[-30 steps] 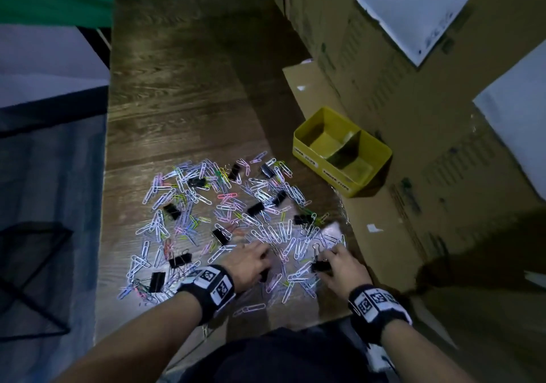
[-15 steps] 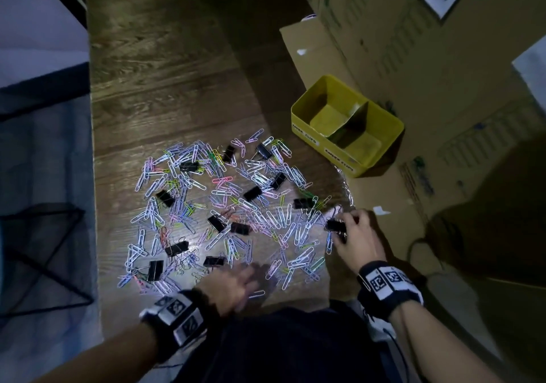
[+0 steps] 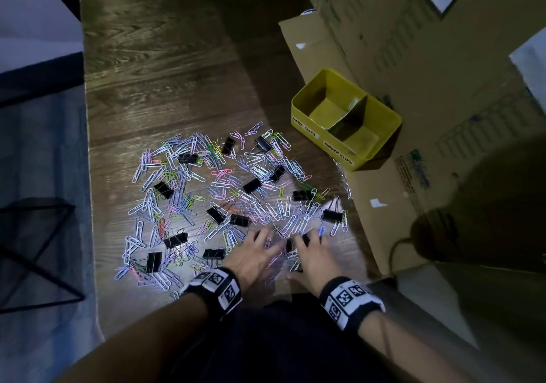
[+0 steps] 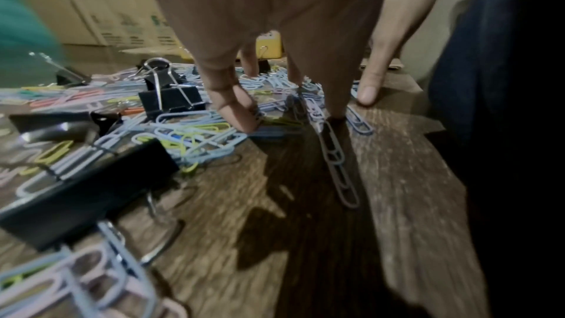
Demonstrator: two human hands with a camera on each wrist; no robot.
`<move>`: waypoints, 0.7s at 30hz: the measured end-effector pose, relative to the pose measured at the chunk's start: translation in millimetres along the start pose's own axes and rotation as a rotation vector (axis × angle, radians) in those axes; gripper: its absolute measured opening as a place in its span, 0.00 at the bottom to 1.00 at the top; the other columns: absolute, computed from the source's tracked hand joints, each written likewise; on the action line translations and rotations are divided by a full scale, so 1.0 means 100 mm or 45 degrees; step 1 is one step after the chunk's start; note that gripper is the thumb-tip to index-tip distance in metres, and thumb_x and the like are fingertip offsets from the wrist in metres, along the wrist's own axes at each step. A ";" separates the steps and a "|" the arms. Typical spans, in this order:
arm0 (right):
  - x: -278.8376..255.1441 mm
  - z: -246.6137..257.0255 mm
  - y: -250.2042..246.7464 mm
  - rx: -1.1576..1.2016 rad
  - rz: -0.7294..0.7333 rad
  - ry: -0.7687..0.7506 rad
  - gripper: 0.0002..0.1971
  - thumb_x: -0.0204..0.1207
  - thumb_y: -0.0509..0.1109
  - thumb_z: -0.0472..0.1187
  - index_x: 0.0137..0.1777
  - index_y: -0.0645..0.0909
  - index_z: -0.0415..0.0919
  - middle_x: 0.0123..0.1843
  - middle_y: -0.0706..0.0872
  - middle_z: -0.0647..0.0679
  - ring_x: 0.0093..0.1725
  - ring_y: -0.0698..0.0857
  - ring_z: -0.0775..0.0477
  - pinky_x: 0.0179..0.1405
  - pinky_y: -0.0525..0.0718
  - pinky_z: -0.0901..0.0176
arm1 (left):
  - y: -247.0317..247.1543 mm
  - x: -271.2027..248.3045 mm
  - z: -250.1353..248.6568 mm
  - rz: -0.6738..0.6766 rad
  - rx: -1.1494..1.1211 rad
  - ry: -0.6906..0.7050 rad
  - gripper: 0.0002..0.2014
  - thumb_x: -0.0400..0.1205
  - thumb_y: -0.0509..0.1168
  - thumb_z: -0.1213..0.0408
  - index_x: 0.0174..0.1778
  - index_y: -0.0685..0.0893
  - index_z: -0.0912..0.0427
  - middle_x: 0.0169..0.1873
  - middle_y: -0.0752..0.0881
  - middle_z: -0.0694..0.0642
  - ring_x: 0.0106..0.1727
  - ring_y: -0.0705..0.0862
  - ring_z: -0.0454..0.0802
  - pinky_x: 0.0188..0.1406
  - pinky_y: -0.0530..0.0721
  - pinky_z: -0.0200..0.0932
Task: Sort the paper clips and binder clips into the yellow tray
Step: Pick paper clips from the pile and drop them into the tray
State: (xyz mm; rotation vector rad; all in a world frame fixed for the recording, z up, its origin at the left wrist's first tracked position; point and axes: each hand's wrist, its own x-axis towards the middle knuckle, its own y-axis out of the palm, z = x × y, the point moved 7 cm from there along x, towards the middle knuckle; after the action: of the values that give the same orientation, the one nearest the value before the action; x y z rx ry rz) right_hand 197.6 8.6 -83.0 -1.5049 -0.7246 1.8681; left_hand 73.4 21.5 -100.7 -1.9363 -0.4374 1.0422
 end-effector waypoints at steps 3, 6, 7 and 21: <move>0.05 0.11 0.01 0.076 0.005 -0.060 0.24 0.77 0.68 0.36 0.71 0.65 0.42 0.72 0.64 0.37 0.73 0.67 0.34 0.64 0.78 0.42 | -0.03 0.01 0.00 0.041 0.070 -0.011 0.32 0.80 0.63 0.51 0.77 0.55 0.49 0.75 0.59 0.64 0.73 0.64 0.66 0.61 0.81 0.61; 0.08 0.16 0.00 0.121 0.027 -0.105 0.28 0.73 0.62 0.23 0.72 0.66 0.42 0.72 0.65 0.37 0.73 0.69 0.35 0.65 0.79 0.41 | -0.07 0.02 -0.02 -0.021 0.059 0.006 0.27 0.81 0.64 0.63 0.75 0.64 0.56 0.73 0.66 0.64 0.73 0.66 0.66 0.63 0.80 0.59; 0.10 0.17 -0.01 0.125 0.032 -0.126 0.30 0.72 0.62 0.21 0.73 0.67 0.41 0.73 0.65 0.37 0.72 0.70 0.35 0.66 0.78 0.42 | -0.07 0.02 -0.01 -0.025 0.051 0.015 0.26 0.81 0.63 0.67 0.75 0.65 0.57 0.73 0.67 0.64 0.73 0.66 0.65 0.64 0.80 0.58; 0.19 -0.41 -0.42 0.920 -0.210 -0.179 0.14 0.70 0.76 0.32 0.52 0.88 0.49 0.57 0.83 0.55 0.57 0.82 0.57 0.58 0.84 0.65 | -0.31 0.15 0.22 -0.055 -0.507 -0.110 0.10 0.76 0.67 0.70 0.51 0.82 0.55 0.48 0.82 0.49 0.48 0.79 0.45 0.49 0.76 0.30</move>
State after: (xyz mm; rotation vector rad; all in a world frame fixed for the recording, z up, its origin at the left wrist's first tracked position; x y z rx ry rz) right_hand 240.3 51.6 -72.0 -0.8340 -0.1743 1.8362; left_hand 66.9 59.7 -88.5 -2.2217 -0.7807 1.0742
